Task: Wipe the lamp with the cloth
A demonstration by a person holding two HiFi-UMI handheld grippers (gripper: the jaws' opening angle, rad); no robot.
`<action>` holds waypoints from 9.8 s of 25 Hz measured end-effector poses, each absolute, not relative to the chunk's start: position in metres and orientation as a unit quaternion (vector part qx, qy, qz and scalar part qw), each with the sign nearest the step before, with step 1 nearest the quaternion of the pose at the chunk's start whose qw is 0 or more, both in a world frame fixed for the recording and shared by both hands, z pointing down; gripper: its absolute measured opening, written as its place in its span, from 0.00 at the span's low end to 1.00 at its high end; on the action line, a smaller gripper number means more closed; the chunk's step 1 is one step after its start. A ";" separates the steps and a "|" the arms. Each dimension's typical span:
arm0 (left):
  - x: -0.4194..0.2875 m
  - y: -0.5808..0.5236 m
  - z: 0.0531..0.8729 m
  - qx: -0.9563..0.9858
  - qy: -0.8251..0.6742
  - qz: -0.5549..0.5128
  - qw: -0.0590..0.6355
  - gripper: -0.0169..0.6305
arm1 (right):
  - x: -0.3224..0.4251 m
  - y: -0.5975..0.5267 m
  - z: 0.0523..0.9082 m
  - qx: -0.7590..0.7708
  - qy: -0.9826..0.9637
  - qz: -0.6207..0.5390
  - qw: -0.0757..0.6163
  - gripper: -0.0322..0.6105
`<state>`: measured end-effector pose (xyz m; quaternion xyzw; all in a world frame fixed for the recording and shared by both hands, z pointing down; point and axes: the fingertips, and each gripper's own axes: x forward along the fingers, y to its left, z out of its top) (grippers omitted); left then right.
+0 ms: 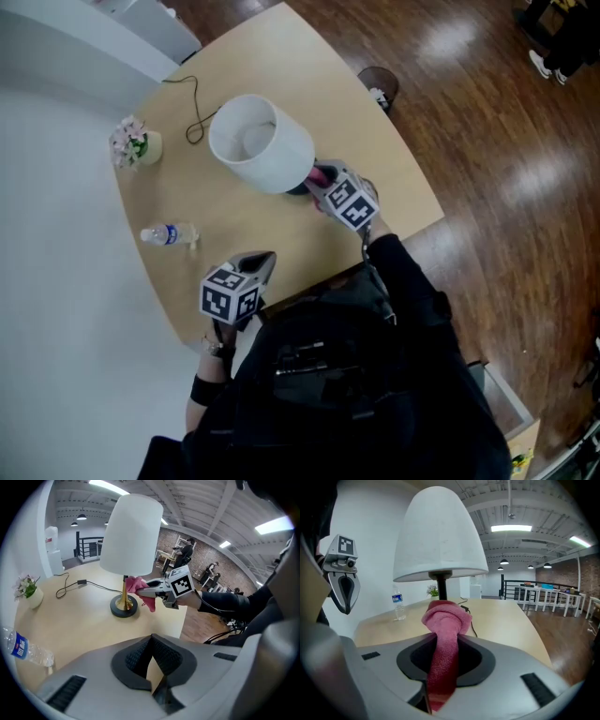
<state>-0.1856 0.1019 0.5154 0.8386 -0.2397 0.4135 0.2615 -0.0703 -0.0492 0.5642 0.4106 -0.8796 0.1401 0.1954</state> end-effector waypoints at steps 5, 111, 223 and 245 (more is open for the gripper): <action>-0.167 0.117 0.526 0.817 -0.257 0.429 0.287 0.02 | -0.070 -0.057 0.561 0.375 -0.902 0.126 0.173 0.21; 0.016 0.100 0.591 0.685 -0.535 0.240 0.432 0.02 | -0.073 -0.093 0.640 -0.014 -0.899 -0.033 0.436 0.21; 0.063 -0.079 0.590 0.327 -0.776 0.061 0.535 0.02 | -0.123 -0.182 0.631 -0.373 -0.777 -0.326 0.388 0.20; 0.055 0.067 0.592 0.428 -0.758 0.056 0.489 0.02 | -0.091 -0.095 0.623 -0.130 -0.921 -0.098 0.355 0.21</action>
